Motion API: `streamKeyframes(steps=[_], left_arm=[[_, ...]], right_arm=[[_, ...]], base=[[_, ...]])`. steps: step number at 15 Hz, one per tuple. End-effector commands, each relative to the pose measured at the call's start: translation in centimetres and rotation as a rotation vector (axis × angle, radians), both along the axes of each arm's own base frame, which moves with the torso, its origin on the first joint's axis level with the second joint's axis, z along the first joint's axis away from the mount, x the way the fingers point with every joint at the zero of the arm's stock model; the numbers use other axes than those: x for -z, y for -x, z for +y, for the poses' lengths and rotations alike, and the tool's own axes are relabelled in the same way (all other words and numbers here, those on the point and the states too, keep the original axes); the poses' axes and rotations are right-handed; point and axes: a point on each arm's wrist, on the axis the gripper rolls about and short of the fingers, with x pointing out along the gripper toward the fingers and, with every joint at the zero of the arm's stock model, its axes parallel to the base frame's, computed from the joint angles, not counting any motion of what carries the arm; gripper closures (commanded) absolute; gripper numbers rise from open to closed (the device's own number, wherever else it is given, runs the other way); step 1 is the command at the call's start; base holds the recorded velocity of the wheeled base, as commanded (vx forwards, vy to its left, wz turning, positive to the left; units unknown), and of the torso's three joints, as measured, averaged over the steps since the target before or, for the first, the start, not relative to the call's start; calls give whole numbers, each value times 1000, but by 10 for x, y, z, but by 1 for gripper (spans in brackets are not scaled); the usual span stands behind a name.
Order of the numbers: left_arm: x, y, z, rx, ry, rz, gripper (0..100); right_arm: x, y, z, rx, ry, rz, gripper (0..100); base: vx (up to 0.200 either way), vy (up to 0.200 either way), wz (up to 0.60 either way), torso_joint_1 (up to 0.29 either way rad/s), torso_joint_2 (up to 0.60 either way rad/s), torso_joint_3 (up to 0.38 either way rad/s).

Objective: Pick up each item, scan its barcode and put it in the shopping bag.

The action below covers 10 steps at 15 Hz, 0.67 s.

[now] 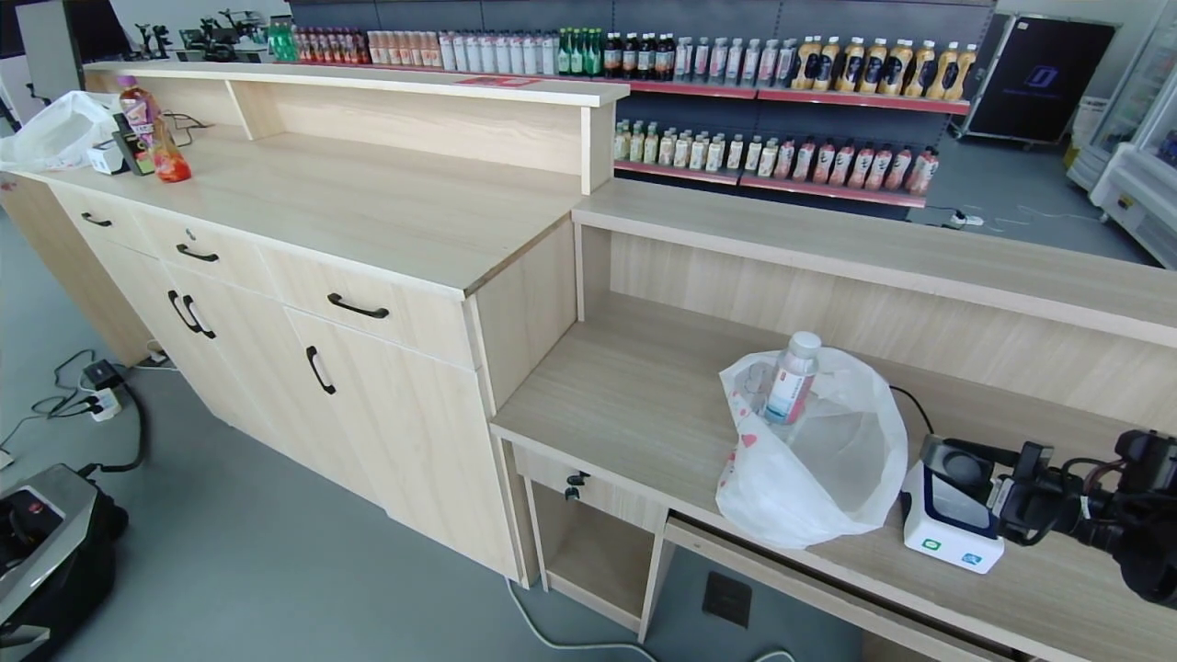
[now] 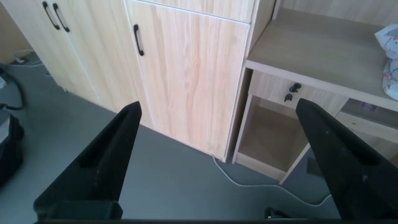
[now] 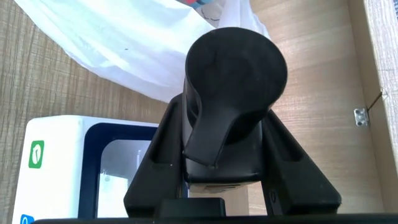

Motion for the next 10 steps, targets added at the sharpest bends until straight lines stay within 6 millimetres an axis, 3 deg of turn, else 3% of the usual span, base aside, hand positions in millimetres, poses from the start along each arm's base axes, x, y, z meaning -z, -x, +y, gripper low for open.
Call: streamKeyframes(steps=[1, 10], left_arm=[[0, 0, 0, 0, 0, 0, 0], [0, 0, 0, 0, 0, 0, 0]], right_arm=[[-1, 0, 0, 0, 1, -3, 100], [-2, 0, 0, 0, 1, -4, 100]], base=[[0, 0, 0, 0, 0, 0], [0, 0, 0, 0, 0, 0]])
